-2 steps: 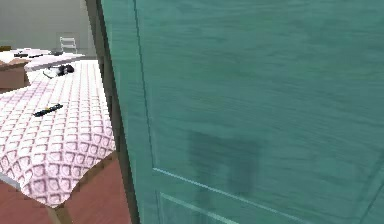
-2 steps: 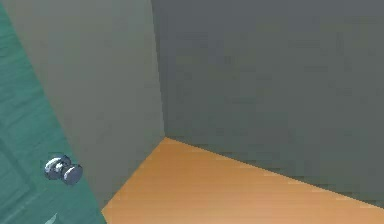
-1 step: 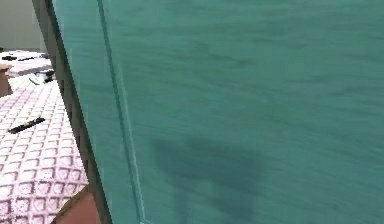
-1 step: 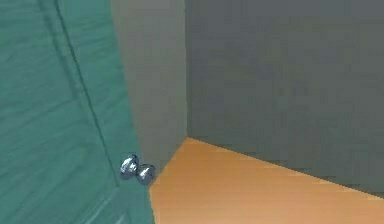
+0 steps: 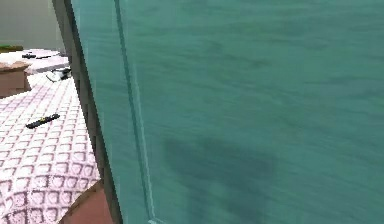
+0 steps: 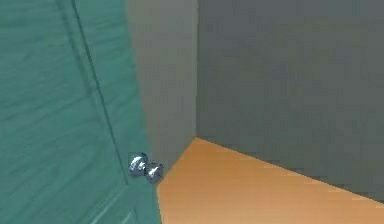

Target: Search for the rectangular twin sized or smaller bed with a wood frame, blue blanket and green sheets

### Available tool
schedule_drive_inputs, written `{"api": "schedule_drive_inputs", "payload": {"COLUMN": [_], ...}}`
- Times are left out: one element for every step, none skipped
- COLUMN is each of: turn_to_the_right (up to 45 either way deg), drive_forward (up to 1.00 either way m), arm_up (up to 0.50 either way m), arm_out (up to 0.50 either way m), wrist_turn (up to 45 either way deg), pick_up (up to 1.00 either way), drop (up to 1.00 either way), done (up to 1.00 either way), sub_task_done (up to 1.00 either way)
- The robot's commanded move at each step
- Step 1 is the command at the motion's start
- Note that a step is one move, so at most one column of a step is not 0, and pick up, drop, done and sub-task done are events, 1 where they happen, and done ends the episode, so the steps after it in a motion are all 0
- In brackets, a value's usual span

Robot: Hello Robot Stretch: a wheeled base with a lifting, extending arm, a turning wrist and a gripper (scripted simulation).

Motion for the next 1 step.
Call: {"api": "schedule_drive_inputs", "payload": {"turn_to_the_right": [0.0], "drive_forward": [0.1], "arm_up": [0.0], "arm_out": [0.0], "wrist_turn": [0.0], "pick_up": [0.0], "drop": [0.0], "done": [0.0], "sub_task_done": [0.0]}}
